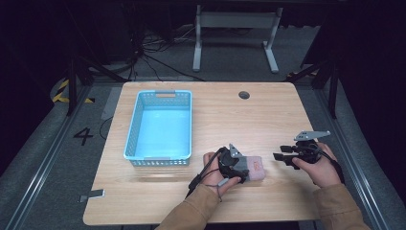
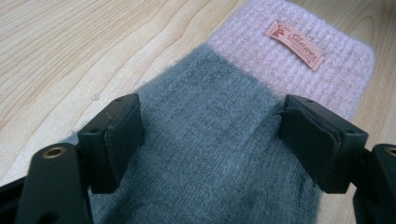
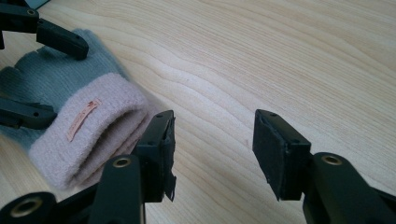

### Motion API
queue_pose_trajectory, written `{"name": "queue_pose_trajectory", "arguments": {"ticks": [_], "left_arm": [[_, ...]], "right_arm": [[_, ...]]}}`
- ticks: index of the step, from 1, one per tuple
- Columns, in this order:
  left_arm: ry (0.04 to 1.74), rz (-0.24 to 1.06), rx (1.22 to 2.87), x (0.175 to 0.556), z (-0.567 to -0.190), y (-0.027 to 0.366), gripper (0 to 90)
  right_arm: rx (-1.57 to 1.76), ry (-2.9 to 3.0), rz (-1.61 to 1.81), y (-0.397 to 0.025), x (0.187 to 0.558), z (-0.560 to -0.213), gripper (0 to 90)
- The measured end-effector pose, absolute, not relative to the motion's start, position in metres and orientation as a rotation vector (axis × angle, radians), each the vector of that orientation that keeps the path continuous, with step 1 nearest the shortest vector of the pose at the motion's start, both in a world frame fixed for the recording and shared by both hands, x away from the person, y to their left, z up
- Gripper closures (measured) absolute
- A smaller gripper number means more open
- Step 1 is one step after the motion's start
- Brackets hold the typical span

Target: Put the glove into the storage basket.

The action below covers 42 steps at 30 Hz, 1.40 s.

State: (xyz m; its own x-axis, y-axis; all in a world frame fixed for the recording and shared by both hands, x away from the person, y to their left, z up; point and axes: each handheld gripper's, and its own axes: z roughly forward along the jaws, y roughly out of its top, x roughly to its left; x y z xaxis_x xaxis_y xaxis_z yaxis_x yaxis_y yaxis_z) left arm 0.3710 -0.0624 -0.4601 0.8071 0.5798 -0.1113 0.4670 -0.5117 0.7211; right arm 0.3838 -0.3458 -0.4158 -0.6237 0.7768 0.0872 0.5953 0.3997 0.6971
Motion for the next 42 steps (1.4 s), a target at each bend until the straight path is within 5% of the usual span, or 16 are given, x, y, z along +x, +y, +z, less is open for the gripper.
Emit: {"name": "queue_pose_trajectory", "arguments": {"ticks": [17, 35, 42], "left_arm": [[0.761, 0.263, 2.146, 0.365, -0.469, -0.063, 25.2], [0.822, 0.284, 2.192, 0.361, -0.463, -0.068, 40.6], [0.818, 0.28, 2.205, 0.36, -0.461, -0.069, 53.6]], "right_arm": [[1.216, 2.399, 1.042, -0.345, 0.383, -0.415, 48.2], [1.226, 2.374, 1.065, -0.346, 0.383, -0.414, 46.2], [1.217, 2.375, 1.069, -0.346, 0.383, -0.414, 46.2]]}}
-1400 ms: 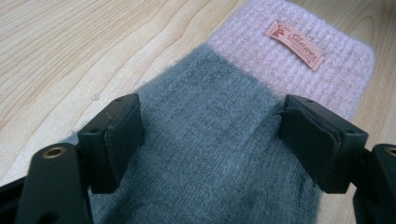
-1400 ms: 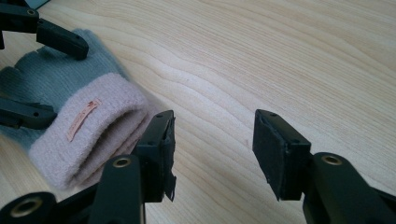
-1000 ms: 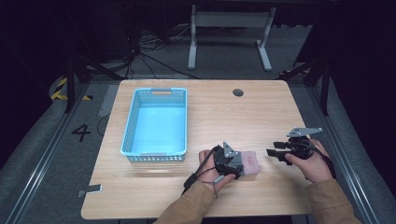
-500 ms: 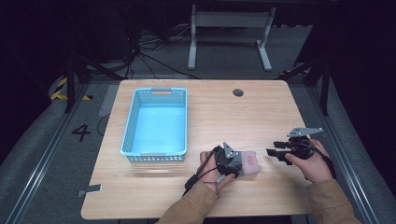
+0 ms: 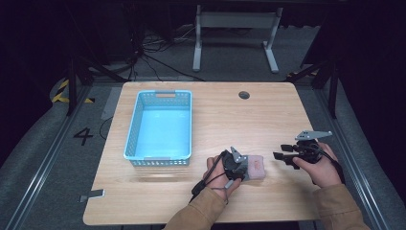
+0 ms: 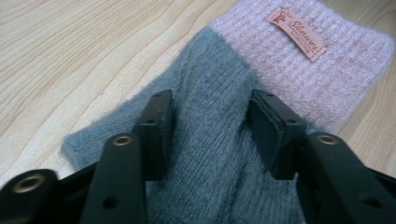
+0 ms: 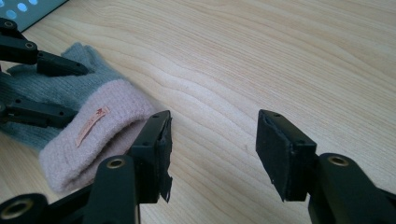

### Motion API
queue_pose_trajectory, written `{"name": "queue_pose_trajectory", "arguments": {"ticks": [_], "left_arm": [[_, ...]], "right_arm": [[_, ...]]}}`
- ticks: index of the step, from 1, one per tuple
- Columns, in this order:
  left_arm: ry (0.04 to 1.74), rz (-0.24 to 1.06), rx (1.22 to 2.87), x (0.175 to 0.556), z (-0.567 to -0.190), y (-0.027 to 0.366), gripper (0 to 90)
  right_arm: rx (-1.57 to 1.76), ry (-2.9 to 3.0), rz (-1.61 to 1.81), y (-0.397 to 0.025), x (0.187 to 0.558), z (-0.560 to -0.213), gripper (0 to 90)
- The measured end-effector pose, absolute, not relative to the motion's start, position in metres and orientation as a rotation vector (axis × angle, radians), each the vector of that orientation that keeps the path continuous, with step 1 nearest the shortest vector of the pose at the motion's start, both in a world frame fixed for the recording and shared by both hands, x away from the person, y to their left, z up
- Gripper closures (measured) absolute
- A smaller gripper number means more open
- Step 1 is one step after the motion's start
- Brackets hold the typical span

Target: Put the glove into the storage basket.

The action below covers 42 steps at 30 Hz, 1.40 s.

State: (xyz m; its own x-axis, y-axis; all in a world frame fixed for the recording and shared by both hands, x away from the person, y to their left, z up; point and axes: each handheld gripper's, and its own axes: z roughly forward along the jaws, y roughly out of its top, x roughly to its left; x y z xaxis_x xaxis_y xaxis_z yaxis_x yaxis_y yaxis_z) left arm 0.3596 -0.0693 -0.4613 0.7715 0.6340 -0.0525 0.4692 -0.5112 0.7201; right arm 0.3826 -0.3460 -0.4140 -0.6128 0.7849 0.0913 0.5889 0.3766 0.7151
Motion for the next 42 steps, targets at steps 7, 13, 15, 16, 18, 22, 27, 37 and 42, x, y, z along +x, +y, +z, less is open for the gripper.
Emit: {"name": "queue_pose_trajectory", "arguments": {"ticks": [7, 13, 15, 16, 18, 22, 27, 37, 42], "left_arm": [[0.805, 0.252, 2.192, 0.359, -0.461, -0.068, 66.2], [0.8, 0.198, 2.166, 0.361, -0.46, -0.064, 72.4], [0.791, 0.175, 2.175, 0.361, -0.457, -0.062, 73.9], [0.787, 0.166, 2.173, 0.361, -0.456, -0.062, 74.6], [0.778, 0.162, 2.176, 0.361, -0.453, -0.062, 75.5], [0.76, 0.15, 2.179, 0.361, -0.446, -0.062, 76.0], [0.734, 0.155, 2.186, 0.359, -0.435, -0.059, 76.0], [0.714, 0.175, 2.169, 0.358, -0.409, -0.047, 76.3], [0.716, 0.195, 2.164, 0.361, -0.397, -0.036, 76.4]], "right_arm": [[1.223, 2.374, 1.067, -0.346, 0.383, -0.414, 46.2], [1.227, 2.37, 1.069, -0.348, 0.383, -0.415, 46.2], [1.227, 2.372, 1.073, -0.347, 0.383, -0.415, 46.2], [1.229, 2.371, 1.07, -0.347, 0.384, -0.415, 46.2], [1.228, 2.373, 1.072, -0.347, 0.384, -0.416, 46.2], [1.23, 2.368, 1.077, -0.348, 0.385, -0.414, 46.2], [1.229, 2.362, 1.087, -0.348, 0.388, -0.413, 46.2], [1.212, 2.371, 1.097, -0.343, 0.395, -0.411, 46.2], [1.201, 2.383, 1.102, -0.338, 0.4, -0.411, 46.2]]}}
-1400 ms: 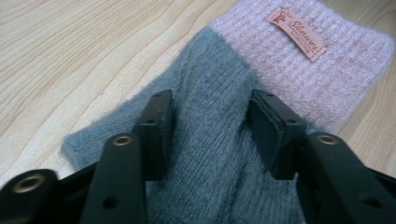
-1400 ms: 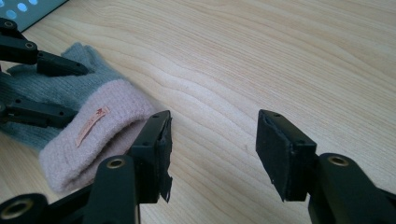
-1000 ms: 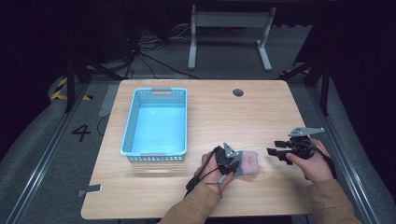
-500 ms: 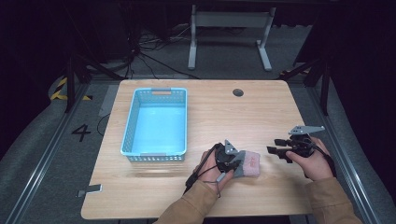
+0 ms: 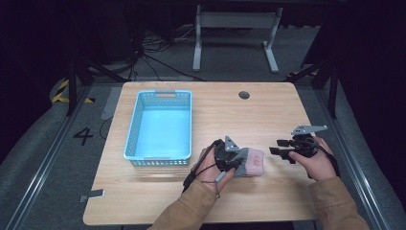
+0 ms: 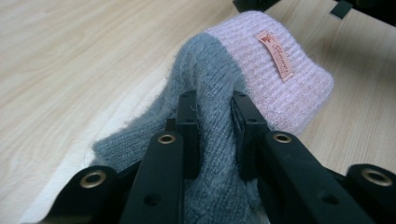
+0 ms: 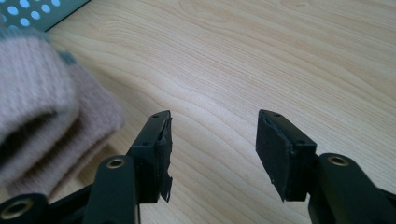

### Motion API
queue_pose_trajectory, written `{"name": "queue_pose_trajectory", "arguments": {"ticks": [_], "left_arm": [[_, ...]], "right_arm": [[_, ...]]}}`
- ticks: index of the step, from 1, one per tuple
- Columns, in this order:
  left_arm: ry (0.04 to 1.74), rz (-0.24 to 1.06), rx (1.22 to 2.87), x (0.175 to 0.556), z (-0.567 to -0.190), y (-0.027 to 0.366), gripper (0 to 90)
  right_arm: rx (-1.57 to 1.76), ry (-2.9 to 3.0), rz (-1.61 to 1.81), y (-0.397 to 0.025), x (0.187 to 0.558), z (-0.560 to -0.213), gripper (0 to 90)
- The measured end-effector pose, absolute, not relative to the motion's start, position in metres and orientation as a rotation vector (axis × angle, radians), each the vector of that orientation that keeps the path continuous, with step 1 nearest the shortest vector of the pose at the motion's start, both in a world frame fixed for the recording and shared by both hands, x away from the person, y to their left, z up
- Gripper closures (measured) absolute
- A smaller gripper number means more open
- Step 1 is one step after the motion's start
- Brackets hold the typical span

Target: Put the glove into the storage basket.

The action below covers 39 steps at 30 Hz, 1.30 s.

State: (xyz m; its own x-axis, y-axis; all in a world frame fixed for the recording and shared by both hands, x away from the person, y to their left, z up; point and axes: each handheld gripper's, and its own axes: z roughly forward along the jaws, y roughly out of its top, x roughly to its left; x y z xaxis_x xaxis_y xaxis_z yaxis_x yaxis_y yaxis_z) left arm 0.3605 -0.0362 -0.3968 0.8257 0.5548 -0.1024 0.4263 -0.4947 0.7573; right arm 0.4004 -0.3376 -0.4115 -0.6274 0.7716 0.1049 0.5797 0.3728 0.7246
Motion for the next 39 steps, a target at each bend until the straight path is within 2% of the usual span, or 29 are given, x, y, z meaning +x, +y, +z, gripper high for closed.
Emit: {"name": "queue_pose_trajectory", "arguments": {"ticks": [21, 39], "left_arm": [[0.796, 0.243, 2.112, 0.378, -0.367, 0.022, 76.6], [0.859, 0.309, 2.053, 0.397, -0.345, 0.078, 76.5]], "right_arm": [[1.205, 2.379, 1.097, -0.333, 0.407, -0.413, 46.2], [1.27, 2.339, 1.069, -0.352, 0.39, -0.418, 46.2]]}}
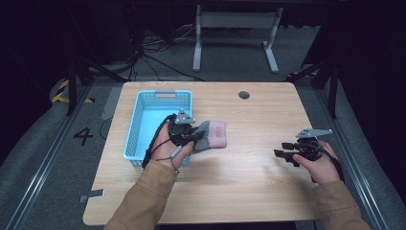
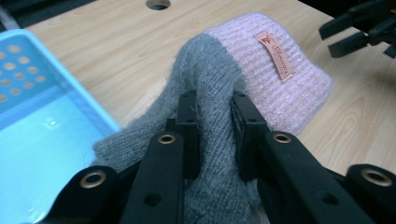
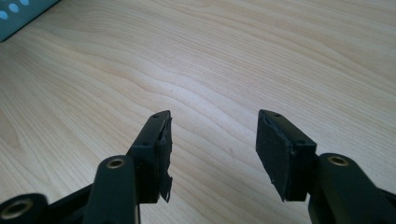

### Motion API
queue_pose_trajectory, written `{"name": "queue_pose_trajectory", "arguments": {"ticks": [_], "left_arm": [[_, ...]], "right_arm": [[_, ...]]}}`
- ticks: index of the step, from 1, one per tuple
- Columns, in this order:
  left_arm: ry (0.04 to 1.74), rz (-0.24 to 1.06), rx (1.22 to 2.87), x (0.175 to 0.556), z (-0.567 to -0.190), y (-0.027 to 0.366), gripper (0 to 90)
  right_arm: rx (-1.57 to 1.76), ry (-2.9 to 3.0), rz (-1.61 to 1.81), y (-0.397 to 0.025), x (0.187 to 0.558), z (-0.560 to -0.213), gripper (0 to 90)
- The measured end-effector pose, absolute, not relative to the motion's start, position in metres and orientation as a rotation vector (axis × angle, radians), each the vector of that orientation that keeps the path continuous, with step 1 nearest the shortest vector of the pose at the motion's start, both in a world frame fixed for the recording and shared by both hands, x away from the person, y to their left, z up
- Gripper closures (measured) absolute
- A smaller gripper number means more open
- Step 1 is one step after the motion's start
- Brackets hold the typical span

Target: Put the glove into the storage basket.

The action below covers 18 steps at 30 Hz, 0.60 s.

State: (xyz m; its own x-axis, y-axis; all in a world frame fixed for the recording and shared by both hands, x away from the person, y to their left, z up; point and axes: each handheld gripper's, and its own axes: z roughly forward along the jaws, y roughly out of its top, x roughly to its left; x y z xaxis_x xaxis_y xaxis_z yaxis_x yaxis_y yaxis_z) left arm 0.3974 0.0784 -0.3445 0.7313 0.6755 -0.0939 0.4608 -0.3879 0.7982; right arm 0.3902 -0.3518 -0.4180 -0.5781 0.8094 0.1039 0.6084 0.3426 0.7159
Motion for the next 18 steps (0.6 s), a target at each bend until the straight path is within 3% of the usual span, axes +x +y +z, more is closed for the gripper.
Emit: {"name": "queue_pose_trajectory", "arguments": {"ticks": [18], "left_arm": [[0.961, 0.376, 2.022, 0.421, -0.342, 0.137, 76.4]], "right_arm": [[1.307, 2.317, 1.035, -0.362, 0.377, -0.424, 46.1]]}}
